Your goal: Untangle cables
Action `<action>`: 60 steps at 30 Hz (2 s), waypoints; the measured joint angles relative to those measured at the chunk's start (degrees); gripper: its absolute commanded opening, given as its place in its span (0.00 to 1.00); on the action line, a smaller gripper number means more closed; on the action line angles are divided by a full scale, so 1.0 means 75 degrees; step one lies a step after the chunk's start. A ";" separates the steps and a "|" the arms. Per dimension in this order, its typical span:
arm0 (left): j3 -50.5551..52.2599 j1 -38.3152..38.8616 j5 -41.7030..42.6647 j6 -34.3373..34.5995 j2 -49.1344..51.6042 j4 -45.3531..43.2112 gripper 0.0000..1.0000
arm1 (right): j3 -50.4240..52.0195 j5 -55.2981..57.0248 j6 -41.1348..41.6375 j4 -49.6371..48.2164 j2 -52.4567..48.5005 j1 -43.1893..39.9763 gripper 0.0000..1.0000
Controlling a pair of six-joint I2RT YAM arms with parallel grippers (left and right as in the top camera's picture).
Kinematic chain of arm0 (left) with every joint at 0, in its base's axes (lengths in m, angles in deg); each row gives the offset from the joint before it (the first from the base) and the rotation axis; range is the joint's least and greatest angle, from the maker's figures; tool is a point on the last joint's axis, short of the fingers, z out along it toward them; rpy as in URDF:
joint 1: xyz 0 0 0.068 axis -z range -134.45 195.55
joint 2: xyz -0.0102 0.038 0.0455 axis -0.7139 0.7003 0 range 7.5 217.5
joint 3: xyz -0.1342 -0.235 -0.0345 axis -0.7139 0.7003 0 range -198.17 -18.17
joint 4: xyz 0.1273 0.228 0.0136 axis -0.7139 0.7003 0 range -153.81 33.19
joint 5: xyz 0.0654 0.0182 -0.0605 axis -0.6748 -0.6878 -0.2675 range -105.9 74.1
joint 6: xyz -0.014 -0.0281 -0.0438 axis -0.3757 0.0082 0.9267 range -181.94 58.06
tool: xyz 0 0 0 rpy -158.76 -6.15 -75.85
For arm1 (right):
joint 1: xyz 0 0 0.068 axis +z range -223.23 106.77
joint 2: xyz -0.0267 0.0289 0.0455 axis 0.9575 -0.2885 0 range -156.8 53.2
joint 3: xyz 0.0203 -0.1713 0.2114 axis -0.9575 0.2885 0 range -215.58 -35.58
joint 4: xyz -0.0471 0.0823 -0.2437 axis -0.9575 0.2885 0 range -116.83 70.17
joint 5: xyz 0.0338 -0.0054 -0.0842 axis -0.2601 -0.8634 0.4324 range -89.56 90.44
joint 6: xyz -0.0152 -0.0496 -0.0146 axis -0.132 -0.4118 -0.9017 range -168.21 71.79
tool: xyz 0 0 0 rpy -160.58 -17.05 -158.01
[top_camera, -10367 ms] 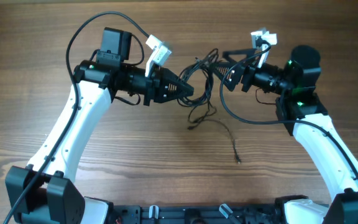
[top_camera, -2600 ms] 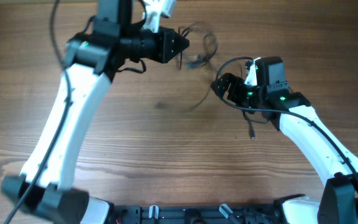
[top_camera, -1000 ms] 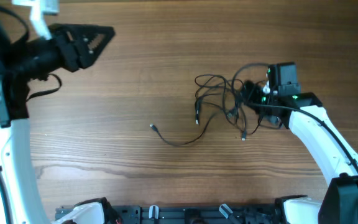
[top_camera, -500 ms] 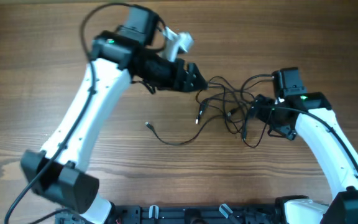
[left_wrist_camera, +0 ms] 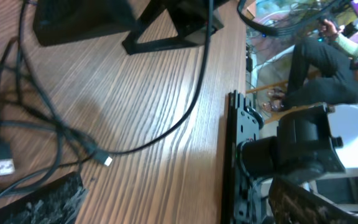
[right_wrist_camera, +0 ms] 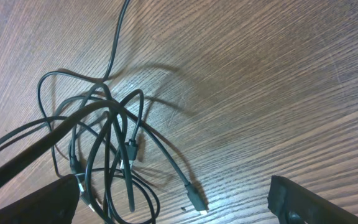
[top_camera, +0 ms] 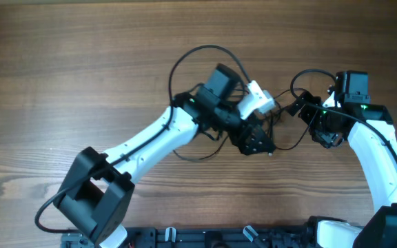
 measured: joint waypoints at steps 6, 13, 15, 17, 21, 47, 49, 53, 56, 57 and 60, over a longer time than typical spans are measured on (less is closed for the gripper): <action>0.0029 0.1448 -0.2028 0.0758 0.0117 -0.1279 0.75 | 0.0000 -0.0050 -0.0012 -0.0003 0.0000 0.0000 1.00; 0.0038 0.1705 -0.3142 0.3016 0.1110 -0.2451 0.04 | 0.0000 -0.0041 -0.0015 0.0006 0.0000 0.0000 1.00; 0.0038 0.1644 -0.3232 0.3360 0.1093 -0.2410 0.04 | 0.0000 -0.0050 -0.0041 0.0047 0.0000 -0.0015 1.00; 0.0061 0.1224 -0.3191 0.3768 0.0653 -0.2095 0.04 | 0.0000 -0.0044 -0.0082 0.0090 0.0000 -0.0015 1.00; 0.0079 -0.0682 -0.2565 0.4028 -0.1696 -0.2154 0.04 | 0.0000 -0.0047 -0.0128 0.0085 0.0000 -0.0023 1.00; 0.0067 -0.4284 0.0221 0.4893 -0.2771 -0.2640 0.04 | -0.0012 -0.1556 -0.5971 -0.7804 -0.1425 0.4759 0.44; 0.0067 -0.4284 0.0224 0.4943 -0.2771 -0.2640 0.04 | -0.0017 -0.1174 -0.6149 -0.8696 -0.2014 0.4753 0.04; 0.0064 -0.4339 0.0233 0.4948 -0.2771 -0.2620 0.04 | -0.0017 -0.0463 -0.5718 -0.8877 -0.2276 0.4677 0.04; 0.0064 -0.5056 0.0551 0.4785 -0.2771 -0.2559 0.04 | -0.0009 -0.0090 -0.4864 -0.8702 -0.1317 0.3952 0.04; 0.0067 -0.5351 0.0670 0.4707 -0.2771 -0.2565 0.04 | -0.0012 0.0000 -0.4736 -0.8693 -0.0702 0.3634 0.04; 0.0105 -0.6659 0.1626 0.4564 -0.2865 -0.3462 0.04 | -0.0099 0.1495 -0.4564 -0.6825 0.1378 0.2226 0.04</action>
